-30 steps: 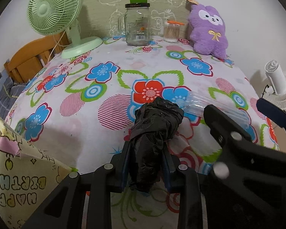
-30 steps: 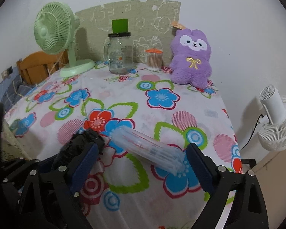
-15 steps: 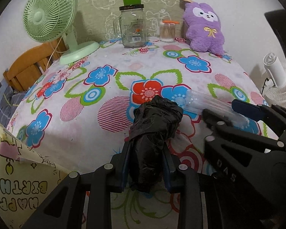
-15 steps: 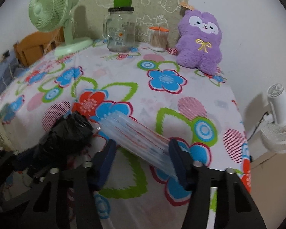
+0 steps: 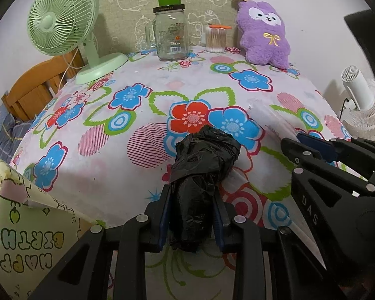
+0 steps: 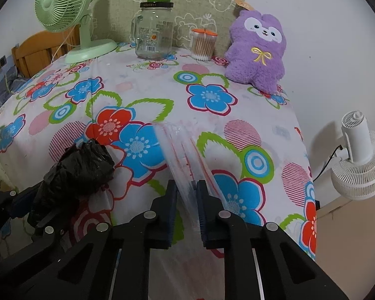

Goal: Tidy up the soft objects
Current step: 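Grasp the clear plastic tube with the right tool while the left tool holds the umbrella, then carry the umbrella and plastic tube over the yellow fabric box with both tools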

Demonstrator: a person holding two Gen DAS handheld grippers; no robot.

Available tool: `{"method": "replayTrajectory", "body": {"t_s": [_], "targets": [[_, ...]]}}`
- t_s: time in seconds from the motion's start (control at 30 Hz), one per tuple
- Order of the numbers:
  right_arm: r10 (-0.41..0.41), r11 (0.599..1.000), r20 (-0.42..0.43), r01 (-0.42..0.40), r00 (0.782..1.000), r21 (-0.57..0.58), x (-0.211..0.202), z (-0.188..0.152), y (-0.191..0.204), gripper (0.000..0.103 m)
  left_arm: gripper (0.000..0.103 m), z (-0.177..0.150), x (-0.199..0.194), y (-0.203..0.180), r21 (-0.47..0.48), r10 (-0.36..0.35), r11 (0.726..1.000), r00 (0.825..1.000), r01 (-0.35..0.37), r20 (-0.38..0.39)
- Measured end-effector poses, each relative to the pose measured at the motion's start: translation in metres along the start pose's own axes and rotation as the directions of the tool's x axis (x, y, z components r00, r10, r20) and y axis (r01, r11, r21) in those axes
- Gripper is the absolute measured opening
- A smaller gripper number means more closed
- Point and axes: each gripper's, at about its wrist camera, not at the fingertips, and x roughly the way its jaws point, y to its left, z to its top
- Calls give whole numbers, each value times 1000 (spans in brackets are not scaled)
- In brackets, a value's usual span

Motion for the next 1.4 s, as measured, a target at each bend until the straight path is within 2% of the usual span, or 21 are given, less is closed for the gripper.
{"method": "replayTrajectory", "body": {"t_s": [0.2,0.63,0.97,1.4], "targets": [[55,998,-4,-55,998,3,-15,-6,9,14,29,-5,-5,-3,18,-15,1000,1000,15,-1],[130,987,-4,-129,991,95,-44,-28,16,13,29,-21,-30,-1,37,-36,999,999,35,17],[134,982,9,-134,991,134,-71,-45,23,12,29,-37,-54,2,68,-44,997,998,40,48],[93,983,49,-100,994,154,-112,-63,31,12,29,-54,-86,5,102,-71,993,994,62,84]]}}
